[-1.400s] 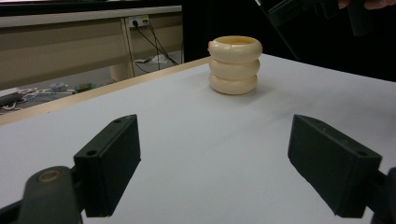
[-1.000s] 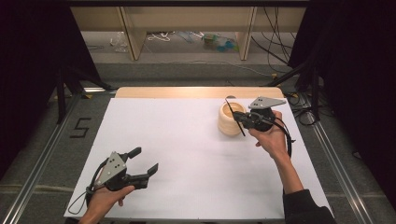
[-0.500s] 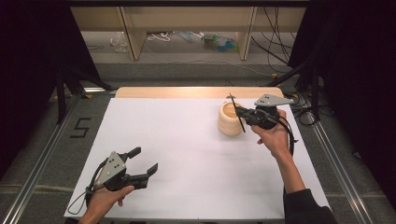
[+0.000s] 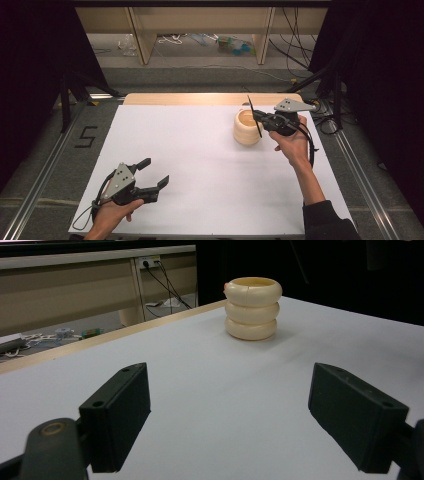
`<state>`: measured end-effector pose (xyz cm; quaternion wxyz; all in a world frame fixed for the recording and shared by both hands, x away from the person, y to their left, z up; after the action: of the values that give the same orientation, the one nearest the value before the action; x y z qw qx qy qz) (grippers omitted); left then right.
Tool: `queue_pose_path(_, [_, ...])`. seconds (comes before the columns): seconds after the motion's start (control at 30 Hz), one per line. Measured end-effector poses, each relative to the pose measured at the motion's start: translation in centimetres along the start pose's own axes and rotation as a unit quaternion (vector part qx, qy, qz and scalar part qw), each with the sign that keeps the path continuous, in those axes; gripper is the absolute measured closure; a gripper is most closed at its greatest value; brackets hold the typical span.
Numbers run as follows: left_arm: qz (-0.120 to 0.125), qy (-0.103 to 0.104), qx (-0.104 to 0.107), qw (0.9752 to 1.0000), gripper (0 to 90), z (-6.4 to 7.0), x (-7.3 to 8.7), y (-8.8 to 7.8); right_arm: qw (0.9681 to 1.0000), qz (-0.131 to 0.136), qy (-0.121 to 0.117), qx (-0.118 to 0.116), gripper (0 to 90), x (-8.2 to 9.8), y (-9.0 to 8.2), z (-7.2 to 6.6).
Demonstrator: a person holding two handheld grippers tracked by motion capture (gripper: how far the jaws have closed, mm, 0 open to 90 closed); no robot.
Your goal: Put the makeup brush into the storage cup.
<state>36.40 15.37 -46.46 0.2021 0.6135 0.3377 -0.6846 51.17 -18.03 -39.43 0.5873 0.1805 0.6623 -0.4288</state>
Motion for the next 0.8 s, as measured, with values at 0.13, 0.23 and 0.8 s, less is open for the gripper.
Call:
queue_pose_path(0.13, [0.001,-0.002,0.0,1.0,16.8,-0.1,0.0,0.1,1.0,0.005,0.001,0.004,85.3,-0.2,0.0,0.4])
queue_pose_path(0.23, [0.0,-0.003,0.0,1.0,16.8,0.0,0.0,0.1,0.9999,0.008,0.001,0.008,85.3,-0.3,0.2,0.7])
queue_pose_path(0.8, [0.001,0.0,0.005,1.0,16.8,0.0,0.0,0.4,0.9995,0.021,0.005,0.023,85.3,-0.6,1.2,1.3])
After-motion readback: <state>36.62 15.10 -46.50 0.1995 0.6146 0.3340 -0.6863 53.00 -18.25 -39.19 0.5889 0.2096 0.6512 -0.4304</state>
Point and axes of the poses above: each handheld gripper's, and its own axes: y roughly forward along the jaws, x roughly out of its underside, z roughly to its right, the point moved 8 cm from there along y, roughly forward along the jaws, and after that the axes turned 4 degrees about x, right-handed, at the moved point
